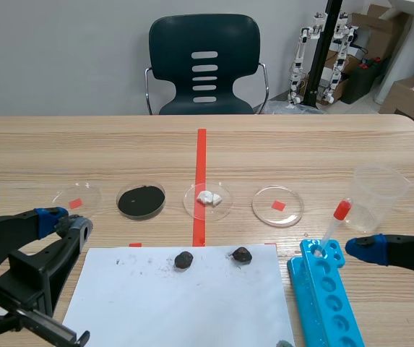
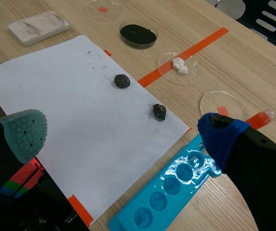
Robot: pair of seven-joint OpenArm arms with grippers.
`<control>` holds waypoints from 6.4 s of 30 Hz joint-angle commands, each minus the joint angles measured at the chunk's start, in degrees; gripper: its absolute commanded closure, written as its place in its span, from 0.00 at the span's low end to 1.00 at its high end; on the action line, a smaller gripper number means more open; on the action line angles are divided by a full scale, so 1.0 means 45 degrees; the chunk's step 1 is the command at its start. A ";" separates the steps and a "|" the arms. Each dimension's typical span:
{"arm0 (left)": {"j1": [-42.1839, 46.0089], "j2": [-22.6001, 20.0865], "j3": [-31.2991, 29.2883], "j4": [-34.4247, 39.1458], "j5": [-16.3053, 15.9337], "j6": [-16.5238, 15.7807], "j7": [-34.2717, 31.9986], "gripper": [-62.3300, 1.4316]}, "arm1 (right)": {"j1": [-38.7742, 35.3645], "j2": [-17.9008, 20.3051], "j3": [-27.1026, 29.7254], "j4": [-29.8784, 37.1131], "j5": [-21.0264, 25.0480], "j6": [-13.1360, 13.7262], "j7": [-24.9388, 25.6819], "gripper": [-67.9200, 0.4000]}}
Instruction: Put the mineral in the empty petri dish
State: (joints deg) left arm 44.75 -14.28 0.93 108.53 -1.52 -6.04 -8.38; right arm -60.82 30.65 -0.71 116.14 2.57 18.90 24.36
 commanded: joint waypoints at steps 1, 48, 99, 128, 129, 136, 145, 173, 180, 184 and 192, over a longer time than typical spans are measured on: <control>-0.0034 0.0063 -0.0068 0.0311 -0.0078 0.0063 -0.0185 0.87 | 0.0039 0.0063 0.0087 0.0107 0.0131 -0.0005 0.0228 0.00; -0.8879 0.0024 0.0792 -0.6203 -0.3259 0.2361 0.5115 0.87 | 0.0039 0.0063 0.0087 0.0107 0.0131 -0.0005 0.0223 0.00; -1.4644 0.0699 0.0797 -1.5800 -0.3517 0.2487 0.3823 0.87 | 0.0039 0.0063 0.0087 0.0107 0.0131 -0.0005 0.0223 0.00; -1.4566 0.0505 0.0777 -1.5756 -0.3570 0.2171 0.3764 0.00 | 0.0039 0.0063 0.0087 0.0107 0.0131 -0.0005 0.0223 0.00; -1.4562 0.0466 0.0777 -1.5732 -0.3570 0.2050 0.3764 0.00 | 0.0039 0.0063 0.0087 0.0107 0.0131 -0.0005 0.0223 0.00; -1.4120 0.0194 0.0777 -1.4819 -0.3512 0.1409 0.3769 0.00 | 0.0039 0.0063 0.0087 0.0107 0.0131 -0.0005 0.0223 0.00; -1.3216 -0.0049 0.0777 -1.3192 -0.3240 0.1409 0.3759 0.00 | 0.0039 0.0063 0.0087 0.0107 0.0131 -0.0005 0.0223 0.00; -1.3158 -0.0044 0.0777 -1.3119 -0.3084 0.1409 0.3721 0.00 | 0.0039 0.0063 0.0087 0.0107 0.0131 -0.0005 0.0223 0.00; -1.3158 -0.0044 0.0777 -1.3100 -0.3084 0.1409 0.3721 0.00 | 0.0039 0.0063 0.0087 0.0107 0.0131 -0.0005 0.0223 0.00; -1.3158 -0.0044 0.0777 -1.3100 -0.3084 0.1409 0.3721 0.00 | 0.0039 0.0063 0.0087 0.0107 0.0131 -0.0005 0.0223 0.00; -1.3158 -0.0044 0.0777 -1.3100 -0.3084 0.1409 0.3725 0.00 | 0.0039 0.0063 0.0087 0.0107 0.0131 -0.0005 0.0223 0.00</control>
State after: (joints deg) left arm -13.80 -13.80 4.49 48.97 -15.25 0.21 9.34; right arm -60.82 30.65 -0.71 116.14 2.57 18.90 24.36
